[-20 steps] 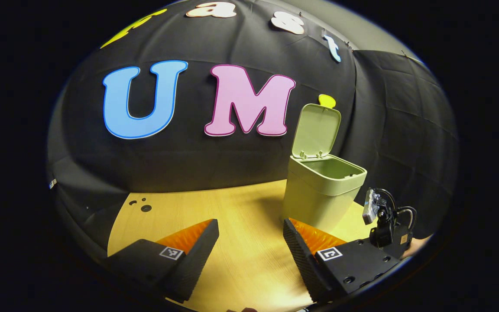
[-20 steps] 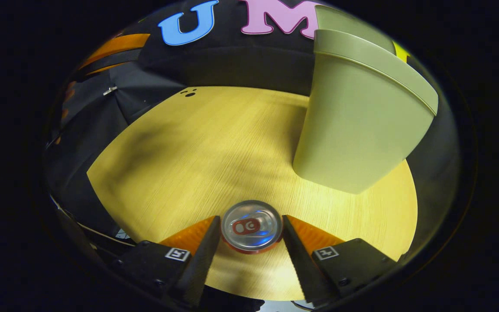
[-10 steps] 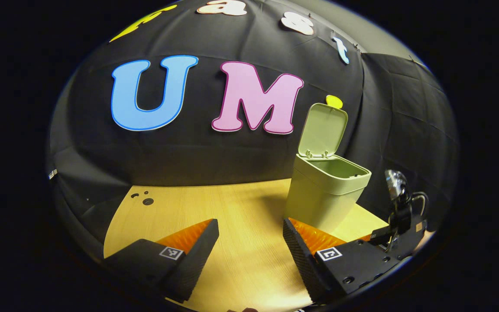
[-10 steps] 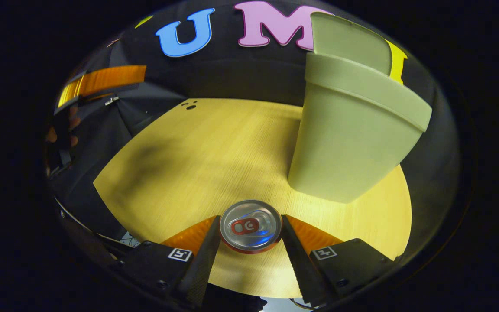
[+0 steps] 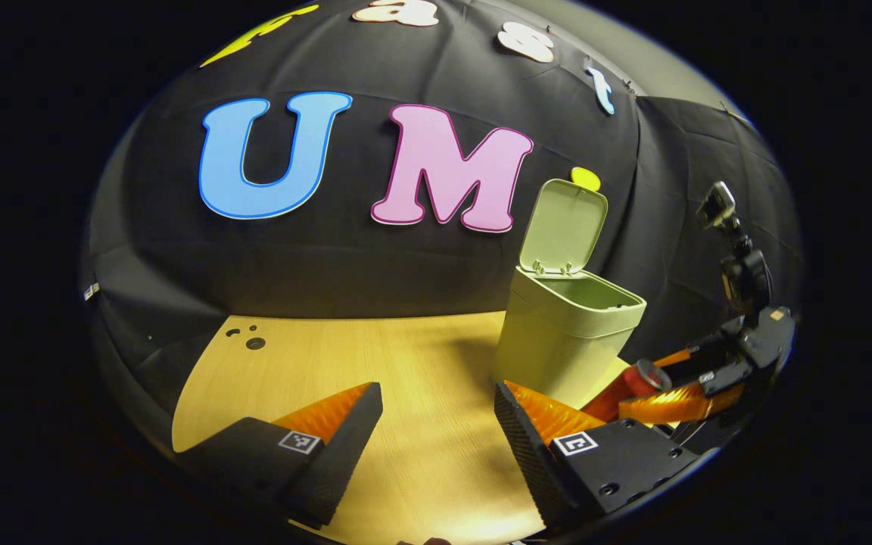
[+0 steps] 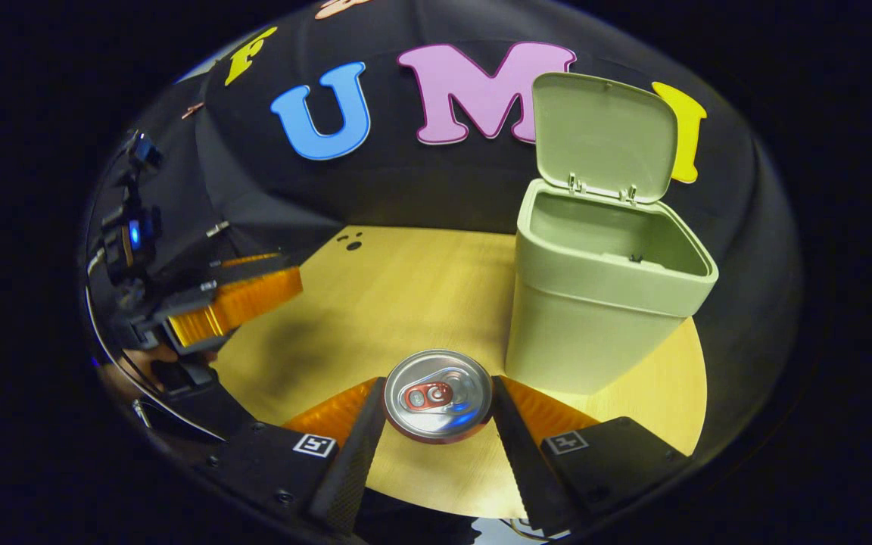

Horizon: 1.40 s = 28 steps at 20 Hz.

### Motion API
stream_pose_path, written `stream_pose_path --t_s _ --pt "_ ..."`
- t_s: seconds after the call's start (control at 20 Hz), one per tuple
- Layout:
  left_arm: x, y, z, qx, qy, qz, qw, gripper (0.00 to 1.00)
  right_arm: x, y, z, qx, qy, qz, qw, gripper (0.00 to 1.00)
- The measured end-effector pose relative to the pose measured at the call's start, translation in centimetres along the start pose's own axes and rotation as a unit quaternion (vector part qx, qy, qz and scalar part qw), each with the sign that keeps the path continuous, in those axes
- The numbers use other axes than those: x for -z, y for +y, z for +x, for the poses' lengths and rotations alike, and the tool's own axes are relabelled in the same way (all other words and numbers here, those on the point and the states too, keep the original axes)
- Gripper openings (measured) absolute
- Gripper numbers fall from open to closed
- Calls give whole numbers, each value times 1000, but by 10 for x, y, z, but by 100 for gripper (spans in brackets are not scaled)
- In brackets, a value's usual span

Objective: Press the lid of the desktop garbage bin to open it, pick up the crumpled paper on the desktop and throw it into the bin, then pick up the pop can on the desktop and drop it into the bin, and finally close the garbage bin lid.

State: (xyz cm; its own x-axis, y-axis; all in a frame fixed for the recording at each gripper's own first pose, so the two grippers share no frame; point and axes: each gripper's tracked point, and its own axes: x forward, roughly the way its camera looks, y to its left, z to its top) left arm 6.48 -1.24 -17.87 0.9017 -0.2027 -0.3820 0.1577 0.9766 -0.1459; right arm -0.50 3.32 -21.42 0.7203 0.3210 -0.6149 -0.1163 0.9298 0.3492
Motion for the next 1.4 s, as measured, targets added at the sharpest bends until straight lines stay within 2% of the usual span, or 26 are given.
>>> stream_pose_path --t_s 0.25,0.5,0.75,0.95,1.05,1.2,1.4 --pt "5 -4 -3 0 3 -5 1000 96 -56 -6 -18 -9 -58 26 998 83" --pt "9 -3 -6 -5 4 -4 1000 96 -119 -40 -35 13 -121 41 992 83" --pt "10 -3 -11 -7 6 -1 1000 96 -161 -87 -29 60 -156 30 985 83" --pt "9 -15 -17 14 9 -8 1000 96 -168 -124 -5 93 -149 34 984 83" --pt "8 -19 -17 23 8 -4 1000 95 -167 -133 9 98 -142 37 984 83" --pt "6 -19 -16 13 7 5 1000 95 -162 -136 27 94 -125 31 987 83" --pt "6 -23 -16 -2 3 -13 1000 95 -146 -140 49 88 -90 27 992 84"
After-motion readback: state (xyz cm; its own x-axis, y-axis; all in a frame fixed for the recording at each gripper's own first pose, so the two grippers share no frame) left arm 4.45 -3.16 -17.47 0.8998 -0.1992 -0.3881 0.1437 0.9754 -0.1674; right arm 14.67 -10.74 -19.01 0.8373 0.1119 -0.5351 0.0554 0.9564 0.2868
